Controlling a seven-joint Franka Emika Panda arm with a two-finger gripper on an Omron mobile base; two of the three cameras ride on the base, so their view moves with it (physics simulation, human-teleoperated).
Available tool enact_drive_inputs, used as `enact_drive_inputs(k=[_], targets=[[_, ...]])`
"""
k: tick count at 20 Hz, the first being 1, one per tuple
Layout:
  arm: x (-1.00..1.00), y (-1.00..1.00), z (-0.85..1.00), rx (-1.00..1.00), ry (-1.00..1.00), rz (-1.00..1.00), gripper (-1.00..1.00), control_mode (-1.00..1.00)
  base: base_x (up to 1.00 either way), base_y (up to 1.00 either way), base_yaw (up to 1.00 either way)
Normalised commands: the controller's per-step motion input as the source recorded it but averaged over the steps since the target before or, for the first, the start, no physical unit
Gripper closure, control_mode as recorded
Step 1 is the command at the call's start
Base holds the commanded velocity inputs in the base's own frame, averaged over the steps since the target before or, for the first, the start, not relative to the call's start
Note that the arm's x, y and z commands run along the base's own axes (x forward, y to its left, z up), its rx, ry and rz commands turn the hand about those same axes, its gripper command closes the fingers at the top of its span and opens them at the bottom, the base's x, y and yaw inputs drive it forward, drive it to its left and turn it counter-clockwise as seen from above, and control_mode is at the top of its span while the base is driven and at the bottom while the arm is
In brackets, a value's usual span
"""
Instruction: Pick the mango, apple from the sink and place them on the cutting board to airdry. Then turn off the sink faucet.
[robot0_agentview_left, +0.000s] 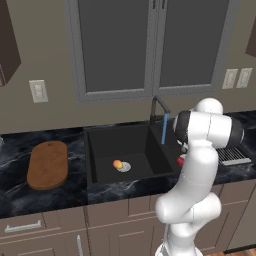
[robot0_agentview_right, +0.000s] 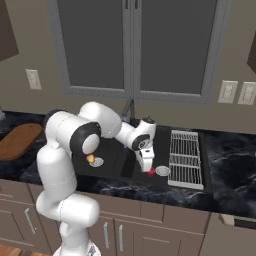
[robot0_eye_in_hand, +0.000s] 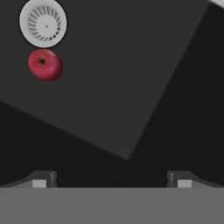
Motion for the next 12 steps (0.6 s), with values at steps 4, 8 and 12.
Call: enact_drive_inputs(k=[4, 8, 12], targets=[[0.19, -0.07, -0.2, 0.0, 0.0, 0.0, -1.0, -1.0, 0.0, 0.0, 0.0], [0.21, -0.07, -0.19, 0.0, 0.0, 0.0, -1.0, -1.0, 0.0, 0.0, 0.0], [0.21, -0.07, -0.18, 0.0, 0.0, 0.0, -1.0, -1.0, 0.0, 0.0, 0.0]])
